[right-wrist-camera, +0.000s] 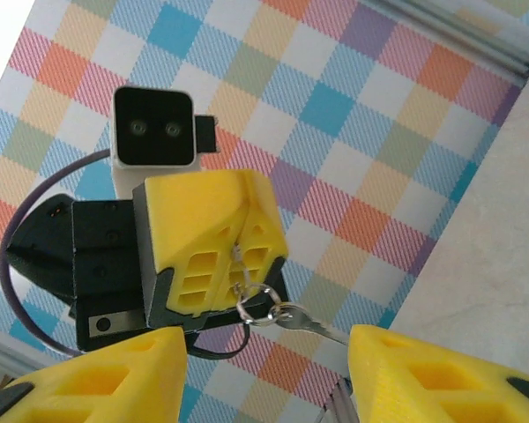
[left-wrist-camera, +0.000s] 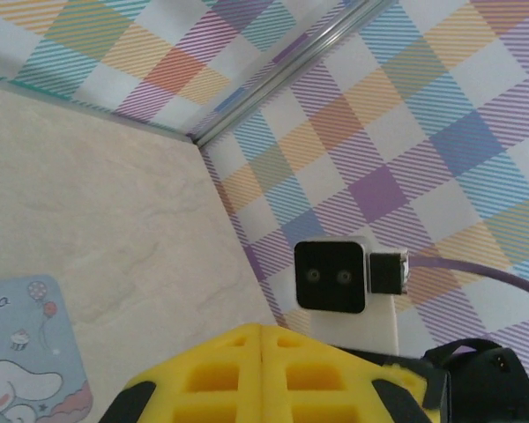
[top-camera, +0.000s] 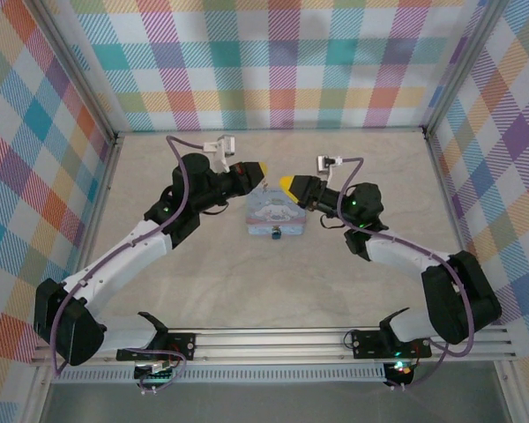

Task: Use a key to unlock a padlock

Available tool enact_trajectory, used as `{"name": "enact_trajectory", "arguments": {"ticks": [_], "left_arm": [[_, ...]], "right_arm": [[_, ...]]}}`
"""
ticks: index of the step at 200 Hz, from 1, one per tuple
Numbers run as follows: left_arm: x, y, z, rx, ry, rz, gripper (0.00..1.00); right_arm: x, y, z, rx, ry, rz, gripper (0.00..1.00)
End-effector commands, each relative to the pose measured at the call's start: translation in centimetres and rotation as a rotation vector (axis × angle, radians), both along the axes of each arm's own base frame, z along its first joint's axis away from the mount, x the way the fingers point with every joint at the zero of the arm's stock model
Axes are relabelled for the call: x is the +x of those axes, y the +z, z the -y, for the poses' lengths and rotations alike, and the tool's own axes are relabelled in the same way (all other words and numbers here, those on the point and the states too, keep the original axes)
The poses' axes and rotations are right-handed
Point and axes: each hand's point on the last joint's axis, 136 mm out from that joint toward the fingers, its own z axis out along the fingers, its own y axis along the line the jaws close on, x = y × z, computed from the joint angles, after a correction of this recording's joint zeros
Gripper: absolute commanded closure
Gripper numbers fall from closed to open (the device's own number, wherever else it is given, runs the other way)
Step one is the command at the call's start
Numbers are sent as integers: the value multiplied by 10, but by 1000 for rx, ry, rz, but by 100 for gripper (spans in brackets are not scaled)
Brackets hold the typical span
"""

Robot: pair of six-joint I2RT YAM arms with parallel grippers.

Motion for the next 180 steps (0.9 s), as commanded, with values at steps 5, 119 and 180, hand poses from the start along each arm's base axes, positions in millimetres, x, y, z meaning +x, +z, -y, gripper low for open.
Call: {"name": "enact_trajectory", "arguments": {"ticks": [5, 119, 180], "left_arm": [[-9, 16, 3, -54, -20, 35, 100], [-17, 16, 12, -79, -43, 29, 100], [-18, 21, 11, -95, -38, 36, 100]], "right_arm": [[-8, 34, -4, 54, 17, 114, 48], [-9, 40, -18, 60, 48, 122, 63], [-6, 33, -21, 56, 59, 102, 80]]}}
